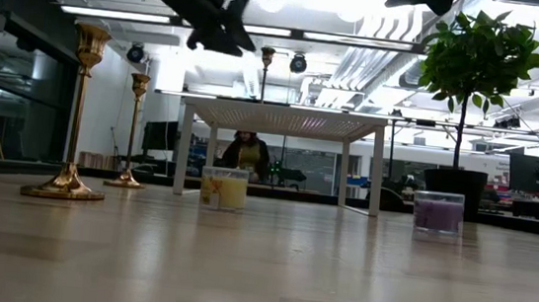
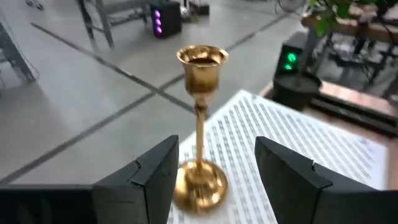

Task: Pick & Place candle stick holders
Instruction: Put the top gold candle holder on the shelf

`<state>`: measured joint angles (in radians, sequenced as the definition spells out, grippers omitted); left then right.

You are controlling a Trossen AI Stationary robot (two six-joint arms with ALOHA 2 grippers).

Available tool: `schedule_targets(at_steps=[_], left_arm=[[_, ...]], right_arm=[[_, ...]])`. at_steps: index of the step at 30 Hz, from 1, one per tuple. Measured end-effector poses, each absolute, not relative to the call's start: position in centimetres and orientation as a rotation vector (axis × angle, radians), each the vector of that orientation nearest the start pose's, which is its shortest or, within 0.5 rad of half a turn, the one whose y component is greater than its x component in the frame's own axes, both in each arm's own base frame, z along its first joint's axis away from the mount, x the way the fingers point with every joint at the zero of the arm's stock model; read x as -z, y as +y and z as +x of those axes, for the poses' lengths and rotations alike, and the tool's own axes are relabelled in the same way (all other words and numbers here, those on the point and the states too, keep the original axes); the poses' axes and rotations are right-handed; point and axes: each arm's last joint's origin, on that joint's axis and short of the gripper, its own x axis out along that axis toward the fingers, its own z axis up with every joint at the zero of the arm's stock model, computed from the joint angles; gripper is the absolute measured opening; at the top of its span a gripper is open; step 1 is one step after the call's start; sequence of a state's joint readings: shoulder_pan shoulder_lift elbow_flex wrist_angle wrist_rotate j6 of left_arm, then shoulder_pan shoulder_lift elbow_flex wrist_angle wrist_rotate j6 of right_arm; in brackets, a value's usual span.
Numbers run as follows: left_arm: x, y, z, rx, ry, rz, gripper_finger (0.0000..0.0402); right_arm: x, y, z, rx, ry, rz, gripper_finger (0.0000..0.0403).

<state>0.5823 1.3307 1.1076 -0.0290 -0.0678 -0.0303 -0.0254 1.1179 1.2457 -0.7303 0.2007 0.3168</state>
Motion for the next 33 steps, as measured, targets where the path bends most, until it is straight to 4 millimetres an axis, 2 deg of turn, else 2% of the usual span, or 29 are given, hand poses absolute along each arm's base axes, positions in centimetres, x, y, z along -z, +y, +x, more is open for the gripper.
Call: schedule_targets(at_steps=[4, 12, 16, 19, 27, 33], left_arm=[[-35.0, 15.1, 22.8, -0.613, 0.325, -0.115, 0.0209], [-35.6, 12.1, 18.1, -0.603, 0.514, -0.150, 0.0209], [-35.9, 10.8, 16.2, -0.608, 0.524, -0.171, 0.0209], [-34.9, 9.8, 14.8, -0.616, 0.503, -0.191, 0.0209], [-30.9, 7.4, 11.1, -0.643, 0.395, -0.299, 0.0209], [-28.7, 6.1, 8.8, -0.722, 0.326, -0.300, 0.0209]], right_arm=[[-37.7, -1.1, 21.9, 0.312, 0.564, 0.268, 0.0222], [-37.6, -1.1, 21.8, 0.311, 0.576, 0.273, 0.0222], [-37.6, -1.1, 21.8, 0.308, 0.576, 0.274, 0.0222], [-37.6, -1.1, 21.8, 0.311, 0.575, 0.273, 0.0222], [-37.6, -1.1, 21.8, 0.311, 0.576, 0.273, 0.0222], [-37.6, -1.1, 21.8, 0.311, 0.576, 0.273, 0.0222]])
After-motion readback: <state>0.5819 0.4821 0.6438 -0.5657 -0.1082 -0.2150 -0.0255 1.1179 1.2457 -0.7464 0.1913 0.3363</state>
